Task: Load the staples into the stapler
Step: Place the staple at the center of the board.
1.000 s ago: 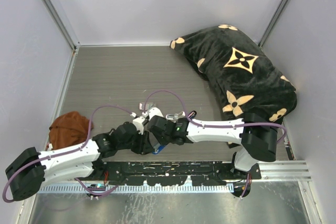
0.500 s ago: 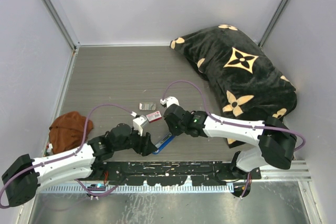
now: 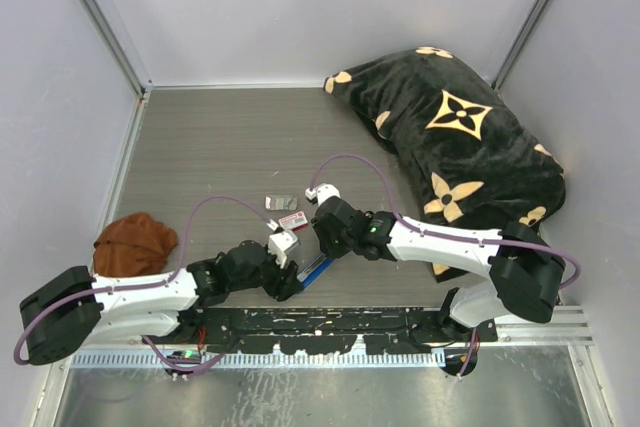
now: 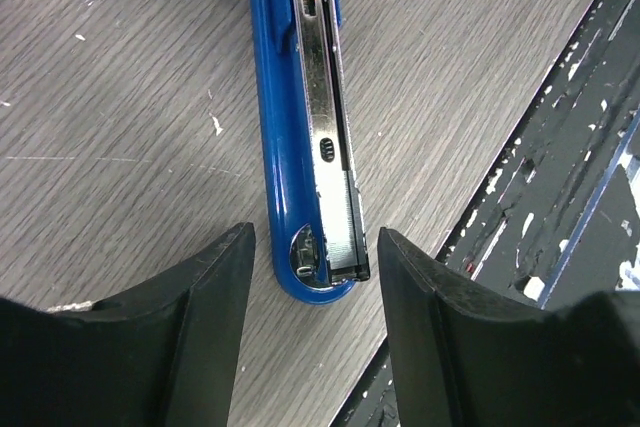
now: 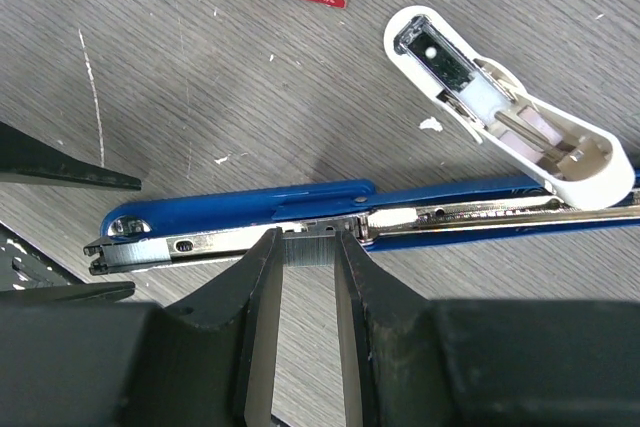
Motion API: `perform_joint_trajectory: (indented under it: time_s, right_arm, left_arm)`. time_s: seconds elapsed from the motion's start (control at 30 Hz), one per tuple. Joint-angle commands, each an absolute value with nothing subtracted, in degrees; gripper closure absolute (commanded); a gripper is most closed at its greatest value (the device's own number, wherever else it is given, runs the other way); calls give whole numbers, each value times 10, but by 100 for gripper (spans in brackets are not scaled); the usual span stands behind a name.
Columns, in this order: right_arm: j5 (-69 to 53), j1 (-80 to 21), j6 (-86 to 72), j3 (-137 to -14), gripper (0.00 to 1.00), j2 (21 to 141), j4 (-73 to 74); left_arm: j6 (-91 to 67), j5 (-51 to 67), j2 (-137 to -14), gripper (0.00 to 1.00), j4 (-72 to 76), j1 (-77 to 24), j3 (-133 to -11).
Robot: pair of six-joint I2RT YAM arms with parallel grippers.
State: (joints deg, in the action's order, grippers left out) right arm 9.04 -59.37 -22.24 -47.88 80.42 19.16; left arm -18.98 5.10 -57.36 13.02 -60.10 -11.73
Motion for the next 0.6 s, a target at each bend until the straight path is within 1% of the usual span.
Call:
perform_joint_trajectory:
  time_s: [0.0, 0.17, 0.37, 0.57]
  right_arm:
    - [84, -592, -210, -483, 83, 817, 160]
    - [81, -592, -201, -480, 83, 831, 156]
    - [77, -592, -190, -483, 83, 847, 153]
    - [77, -592, -180, -483, 83, 853, 158]
  left_arm:
    - [-168, 30, -589, 48, 162, -614, -150]
    - [-164, 22, -601, 61, 153, -623, -158]
    - [-159, 14, -614, 70, 145, -630, -167]
    - [-157, 7, -620, 77, 138, -635, -171]
